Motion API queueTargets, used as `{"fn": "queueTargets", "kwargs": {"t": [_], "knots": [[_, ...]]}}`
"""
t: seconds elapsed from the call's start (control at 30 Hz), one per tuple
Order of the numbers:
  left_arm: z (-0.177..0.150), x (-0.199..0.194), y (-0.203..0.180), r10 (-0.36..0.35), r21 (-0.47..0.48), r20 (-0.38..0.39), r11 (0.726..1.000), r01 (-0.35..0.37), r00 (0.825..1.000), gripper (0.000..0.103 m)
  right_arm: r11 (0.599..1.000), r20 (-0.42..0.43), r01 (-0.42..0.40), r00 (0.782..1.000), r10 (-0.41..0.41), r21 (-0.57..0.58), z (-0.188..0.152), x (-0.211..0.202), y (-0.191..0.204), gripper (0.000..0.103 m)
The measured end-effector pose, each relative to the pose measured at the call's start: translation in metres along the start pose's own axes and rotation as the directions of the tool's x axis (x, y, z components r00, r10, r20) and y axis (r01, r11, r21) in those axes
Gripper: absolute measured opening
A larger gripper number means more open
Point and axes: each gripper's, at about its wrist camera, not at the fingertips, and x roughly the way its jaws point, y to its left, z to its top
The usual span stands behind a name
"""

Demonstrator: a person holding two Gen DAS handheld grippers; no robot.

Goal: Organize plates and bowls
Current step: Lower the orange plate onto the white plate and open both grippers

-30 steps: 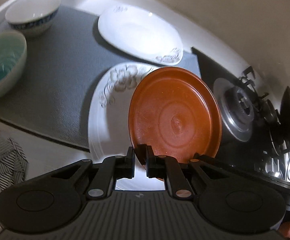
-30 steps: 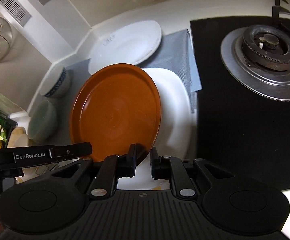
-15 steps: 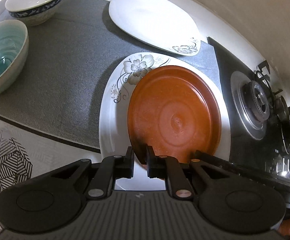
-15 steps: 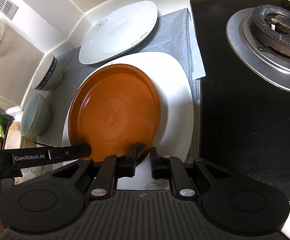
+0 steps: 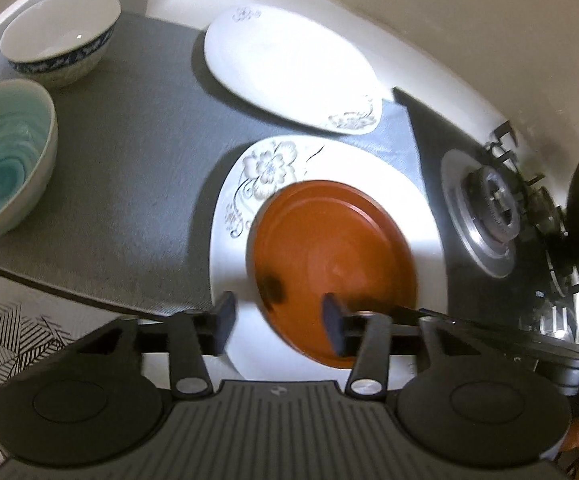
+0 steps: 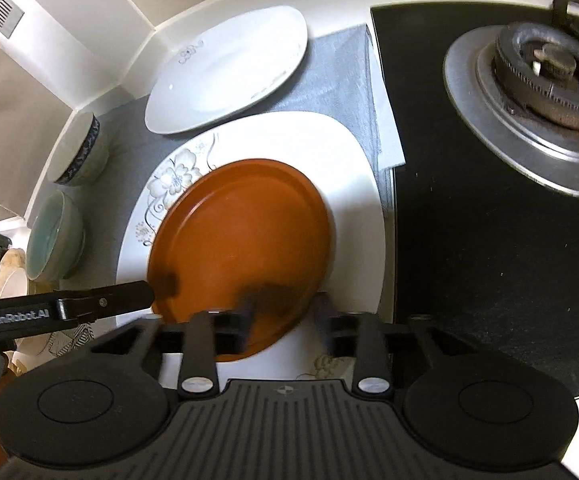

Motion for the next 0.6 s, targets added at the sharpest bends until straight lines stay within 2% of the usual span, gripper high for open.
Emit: {"fn": "queueTargets", "kwargs": {"t": [0.03,0.07,0.1,0.17,0.23,0.4,0.47,0.6], "knots": [[0.000,-0.004,0.001,-0.010,0.004,0.012,1.000,0.010,1.000,0.069,1.000,0.016,0.014,1.000,-0.014,-0.019,0.000,-0.003,0.003,0.065],[0.000,-0.007,0.000,0.001,0.010,0.023,1.000,-0.002,1.000,0.087,0.998,0.036,0.031,0.999,-0.029,-0.047,0.000,-0.007,0.007,0.074],[0.000,-0.010,-0.001,0.037,0.012,0.041,0.999,-0.038,0.998,0.100,0.996,0.056,0.050,0.997,-0.046,-0.078,-0.001,-0.010,0.011,0.076],[-0.001,-0.016,0.000,0.082,0.004,0.085,0.997,-0.083,0.993,0.102,0.985,0.087,0.107,0.992,-0.095,-0.135,-0.002,-0.015,0.018,0.081],[0.001,-0.018,0.006,0.089,-0.006,0.081,0.996,-0.089,0.993,0.102,0.978,0.107,0.132,0.987,-0.116,-0.159,-0.003,-0.020,0.021,0.081],[0.004,-0.020,0.018,0.097,-0.059,0.057,0.994,-0.094,0.994,0.102,0.981,0.139,0.139,0.983,-0.121,-0.132,-0.003,-0.035,0.023,0.083],[0.004,-0.021,0.020,0.098,-0.056,0.054,0.994,-0.095,0.994,0.102,0.982,0.148,0.139,0.982,-0.120,-0.127,-0.004,-0.041,0.025,0.087],[0.004,-0.022,0.017,0.098,-0.031,0.047,0.995,-0.097,0.994,0.102,0.982,0.154,0.139,0.981,-0.118,-0.131,-0.007,-0.046,0.031,0.087]]}}
